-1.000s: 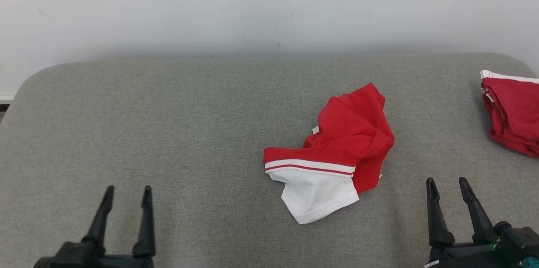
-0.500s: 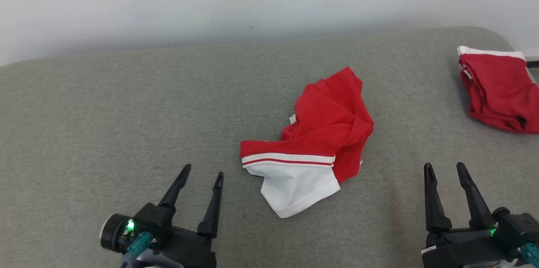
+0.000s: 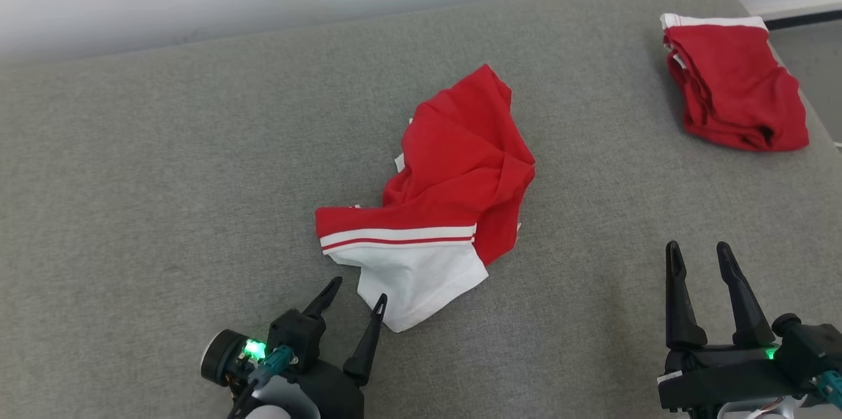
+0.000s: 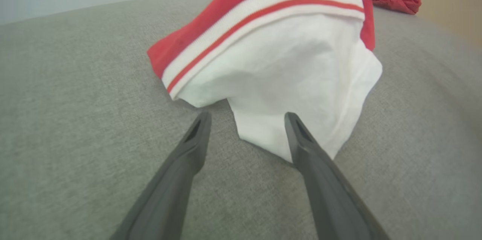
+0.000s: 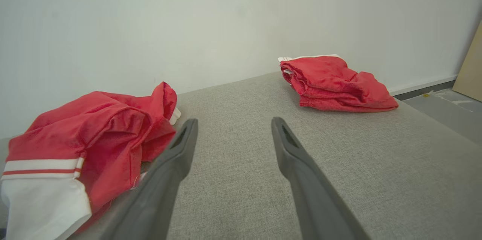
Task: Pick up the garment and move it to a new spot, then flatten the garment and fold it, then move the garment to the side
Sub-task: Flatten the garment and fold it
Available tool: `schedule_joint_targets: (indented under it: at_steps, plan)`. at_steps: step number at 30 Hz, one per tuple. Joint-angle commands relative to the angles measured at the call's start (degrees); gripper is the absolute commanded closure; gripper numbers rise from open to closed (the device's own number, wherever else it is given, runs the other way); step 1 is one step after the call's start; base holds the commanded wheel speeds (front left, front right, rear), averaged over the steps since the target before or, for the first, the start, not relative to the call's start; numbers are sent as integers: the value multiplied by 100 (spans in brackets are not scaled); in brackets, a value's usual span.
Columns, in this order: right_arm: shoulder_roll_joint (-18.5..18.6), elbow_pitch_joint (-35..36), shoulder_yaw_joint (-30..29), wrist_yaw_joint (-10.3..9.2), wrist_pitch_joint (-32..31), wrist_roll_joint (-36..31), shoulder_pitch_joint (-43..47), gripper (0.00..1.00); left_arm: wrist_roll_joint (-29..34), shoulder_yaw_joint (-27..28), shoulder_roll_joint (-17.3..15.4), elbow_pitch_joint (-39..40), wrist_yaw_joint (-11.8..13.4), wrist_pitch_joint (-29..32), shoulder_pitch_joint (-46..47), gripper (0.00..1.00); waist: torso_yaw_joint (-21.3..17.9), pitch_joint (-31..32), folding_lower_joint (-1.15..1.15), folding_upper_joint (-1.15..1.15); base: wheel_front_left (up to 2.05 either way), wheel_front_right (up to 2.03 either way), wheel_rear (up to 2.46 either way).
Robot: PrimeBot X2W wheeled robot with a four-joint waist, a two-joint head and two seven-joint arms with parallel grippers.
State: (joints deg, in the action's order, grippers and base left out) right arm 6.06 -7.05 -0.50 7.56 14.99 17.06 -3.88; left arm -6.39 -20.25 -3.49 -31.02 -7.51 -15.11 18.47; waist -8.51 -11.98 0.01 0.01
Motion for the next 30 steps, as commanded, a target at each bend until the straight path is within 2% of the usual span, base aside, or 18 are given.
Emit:
schedule_joint_targets:
  at_steps: [1, 8, 10, 15, 20, 25, 26, 30]
  plan:
    - [-24, 2, -8, -17, 26, -4, -71, 0, -38, -36, -19, -128, 13, -3, 161, 0, -84, -105, -1, -1, 0, 0, 0]
    - [-27, -31, 7, -17, 26, -36, -127, 0, -165, -259, 30, -855, 13, 5, 512, 0, -103, -162, -1, -1, 0, 0, 0]
    - [-1, -41, 14, -17, 26, -26, -136, 0, -248, -404, 41, -1092, 11, 22, 564, 100, -112, -153, -1, -1, 0, 0, 0]
    - [53, -51, -69, -17, 26, -26, -56, 0, -460, -618, 41, -1235, 13, 23, 673, 100, -48, -61, -1, -1, 0, 0, 0]
    - [57, -9, -164, -17, 27, -62, 51, 0, -618, -362, 5, -744, 133, -2, 610, 100, 184, 76, -1, -1, 0, 0, 0]
    - [67, -13, -169, -17, 26, -77, 128, 0, -700, 102, -389, -47, 253, -2, 536, 100, 461, 211, -1, -1, 0, 0, 0]
    - [67, -13, -169, -17, 26, -77, 128, 0, -700, 102, -389, -47, 253, -2, 536, 100, 461, 211, -1, -1, 0, 0, 0]
    - [36, -23, -191, -17, 26, -95, 163, 0, -723, 520, -883, 523, 359, -2, 599, 100, 608, 303, -1, -1, 0, 0, 0]
